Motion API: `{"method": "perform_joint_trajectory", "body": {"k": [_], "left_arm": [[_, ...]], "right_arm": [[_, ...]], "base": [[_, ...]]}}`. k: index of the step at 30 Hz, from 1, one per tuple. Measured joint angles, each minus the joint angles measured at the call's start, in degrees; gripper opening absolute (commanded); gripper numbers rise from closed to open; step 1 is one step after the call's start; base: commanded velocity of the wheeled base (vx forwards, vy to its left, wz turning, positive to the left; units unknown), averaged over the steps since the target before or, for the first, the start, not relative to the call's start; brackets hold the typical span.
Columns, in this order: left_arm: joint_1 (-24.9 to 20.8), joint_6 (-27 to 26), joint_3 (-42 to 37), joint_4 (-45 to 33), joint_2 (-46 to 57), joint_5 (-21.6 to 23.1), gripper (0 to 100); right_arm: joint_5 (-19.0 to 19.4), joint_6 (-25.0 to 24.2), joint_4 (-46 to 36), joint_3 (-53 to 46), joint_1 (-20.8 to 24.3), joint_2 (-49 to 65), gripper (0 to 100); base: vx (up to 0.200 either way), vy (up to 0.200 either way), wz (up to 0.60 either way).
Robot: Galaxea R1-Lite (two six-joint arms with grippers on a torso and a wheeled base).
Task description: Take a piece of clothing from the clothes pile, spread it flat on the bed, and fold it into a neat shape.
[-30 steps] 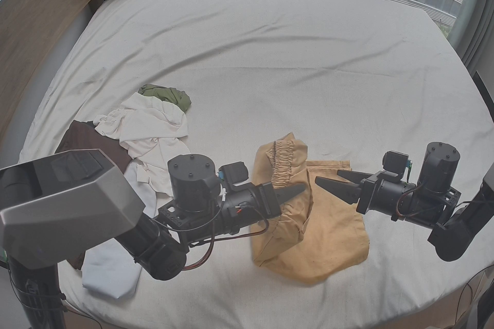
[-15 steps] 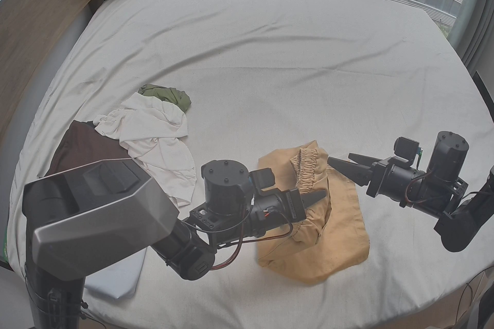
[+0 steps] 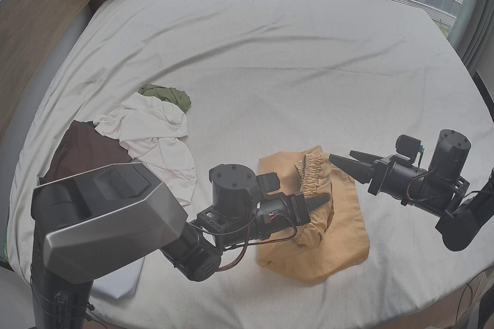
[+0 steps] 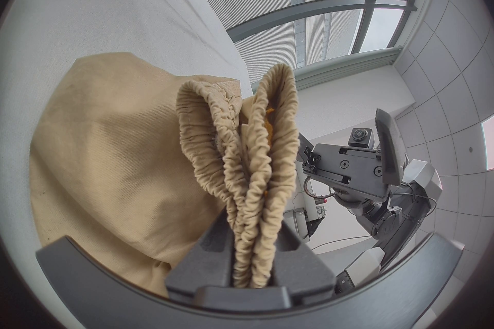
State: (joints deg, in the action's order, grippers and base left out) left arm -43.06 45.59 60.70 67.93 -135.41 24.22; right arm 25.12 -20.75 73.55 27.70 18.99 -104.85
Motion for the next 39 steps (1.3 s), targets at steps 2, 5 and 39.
{"method": "perform_joint_trajectory", "body": {"k": [2, 5, 39], "left_arm": [[0.0, -0.1, 0.4, -0.3, -0.1, 0.0, 100], [0.0, -0.2, 1.0, -0.4, -0.2, -0.4, 100], [16.5, -13.4, -26.1, 9.4, 17.7, -5.3, 100]], "right_arm": [[0.0, 0.0, 0.0, 0.0, 0.0, 0.0, 100], [0.0, 0.0, 0.0, 0.0, 0.0, 0.1, 100], [0.0, 0.3, -0.7, -3.4, 2.6, -0.6, 100]], "base": [[0.000, 0.000, 0.00], [0.000, 0.000, 0.00], [0.000, 0.000, 0.00]]}}
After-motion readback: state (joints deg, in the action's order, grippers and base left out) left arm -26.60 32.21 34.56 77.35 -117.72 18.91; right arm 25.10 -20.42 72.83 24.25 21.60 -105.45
